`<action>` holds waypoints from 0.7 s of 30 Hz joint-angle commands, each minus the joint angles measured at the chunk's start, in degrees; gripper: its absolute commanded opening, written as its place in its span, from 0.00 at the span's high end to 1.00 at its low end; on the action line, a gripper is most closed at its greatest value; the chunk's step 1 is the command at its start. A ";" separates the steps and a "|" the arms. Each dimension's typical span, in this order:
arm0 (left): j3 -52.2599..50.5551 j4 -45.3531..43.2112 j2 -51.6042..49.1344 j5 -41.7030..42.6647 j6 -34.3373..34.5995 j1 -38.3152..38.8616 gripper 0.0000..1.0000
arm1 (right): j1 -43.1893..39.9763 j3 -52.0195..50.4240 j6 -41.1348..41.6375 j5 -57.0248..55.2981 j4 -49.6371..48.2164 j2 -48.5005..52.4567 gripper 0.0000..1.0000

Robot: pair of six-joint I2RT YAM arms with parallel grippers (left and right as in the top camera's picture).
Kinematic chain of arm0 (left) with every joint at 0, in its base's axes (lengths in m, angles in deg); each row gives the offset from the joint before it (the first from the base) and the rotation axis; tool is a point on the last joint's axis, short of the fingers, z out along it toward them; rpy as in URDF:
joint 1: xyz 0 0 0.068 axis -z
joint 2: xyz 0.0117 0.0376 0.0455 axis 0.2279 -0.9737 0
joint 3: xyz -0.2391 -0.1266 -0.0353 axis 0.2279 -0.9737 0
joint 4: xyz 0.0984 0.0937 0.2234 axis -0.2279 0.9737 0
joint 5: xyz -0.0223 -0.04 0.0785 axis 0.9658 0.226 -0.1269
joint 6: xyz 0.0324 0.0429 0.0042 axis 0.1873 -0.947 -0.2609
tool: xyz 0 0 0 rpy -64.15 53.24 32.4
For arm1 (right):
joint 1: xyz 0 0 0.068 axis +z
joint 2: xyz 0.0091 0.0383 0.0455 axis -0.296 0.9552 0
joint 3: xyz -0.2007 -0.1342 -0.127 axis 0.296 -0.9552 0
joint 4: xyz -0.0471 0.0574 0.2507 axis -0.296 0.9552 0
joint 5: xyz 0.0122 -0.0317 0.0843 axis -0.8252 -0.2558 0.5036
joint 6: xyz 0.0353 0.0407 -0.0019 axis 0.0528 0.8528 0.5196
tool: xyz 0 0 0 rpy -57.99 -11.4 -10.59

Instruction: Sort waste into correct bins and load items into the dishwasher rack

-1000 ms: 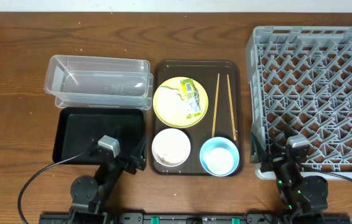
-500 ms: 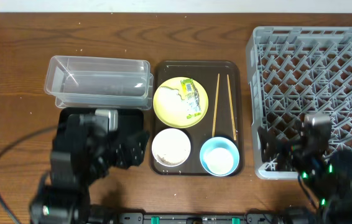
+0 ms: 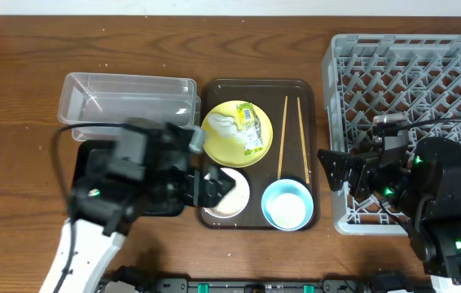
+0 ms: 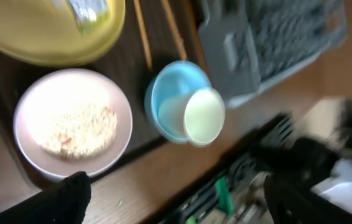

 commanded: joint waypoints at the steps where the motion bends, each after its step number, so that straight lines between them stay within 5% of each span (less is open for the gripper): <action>1: 0.00 0.15 -3.67 -9.29 1.51 8.66 0.10 | -0.31 1.20 4.26 -1.40 0.11 -0.11 0.01; 7: -0.04 -4.90 -12.26 -22.01 6.49 23.65 0.18 | -0.31 1.20 4.90 -2.75 0.07 -0.11 0.01; 12: -0.04 -12.24 -21.07 -25.14 6.99 31.65 0.33 | -0.31 1.20 5.31 -2.73 0.35 -0.11 0.01; 18: -0.04 -16.59 -28.39 -27.08 8.37 33.79 0.37 | -0.31 1.20 6.21 -2.75 1.18 0.04 0.01; 21: -0.04 -17.59 -28.70 -26.49 8.46 33.79 0.48 | -0.31 1.20 6.21 -2.75 1.57 0.04 0.01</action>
